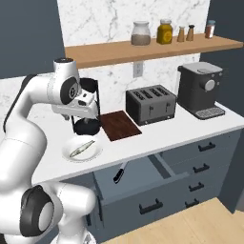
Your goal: Pick up the knife from the drawer and place it on the cutting board. Then place the meat from the plate to the cutting board.
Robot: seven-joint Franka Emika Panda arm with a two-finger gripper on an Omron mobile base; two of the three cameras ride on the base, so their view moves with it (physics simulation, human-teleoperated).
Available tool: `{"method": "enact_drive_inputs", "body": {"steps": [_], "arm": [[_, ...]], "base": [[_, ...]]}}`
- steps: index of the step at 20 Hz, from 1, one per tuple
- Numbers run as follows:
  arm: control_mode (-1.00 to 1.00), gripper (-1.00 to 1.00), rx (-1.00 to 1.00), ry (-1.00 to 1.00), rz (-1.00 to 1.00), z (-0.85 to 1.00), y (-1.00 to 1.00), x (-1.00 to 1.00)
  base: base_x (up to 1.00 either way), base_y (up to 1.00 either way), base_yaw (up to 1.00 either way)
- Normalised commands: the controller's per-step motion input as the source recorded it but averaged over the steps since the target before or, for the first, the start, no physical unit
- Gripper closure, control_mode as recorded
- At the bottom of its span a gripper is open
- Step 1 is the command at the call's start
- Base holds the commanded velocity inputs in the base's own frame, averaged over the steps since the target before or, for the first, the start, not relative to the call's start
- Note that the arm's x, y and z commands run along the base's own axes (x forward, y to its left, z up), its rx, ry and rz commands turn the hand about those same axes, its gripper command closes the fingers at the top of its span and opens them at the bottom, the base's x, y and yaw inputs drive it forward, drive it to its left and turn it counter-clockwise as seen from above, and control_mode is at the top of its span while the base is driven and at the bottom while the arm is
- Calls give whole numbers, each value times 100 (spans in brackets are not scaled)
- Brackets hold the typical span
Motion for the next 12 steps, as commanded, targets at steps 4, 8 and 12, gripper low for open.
{"method": "enact_drive_inputs", "body": {"steps": [4,8,12], "arm": [[100,-100,0,0,0,0,0,0],[100,-100,0,0,0,0,0,0],[100,-100,0,0,0,0,0,0]], "base": [[50,20,-25],[56,27,-22],[21,3,-18]]}}
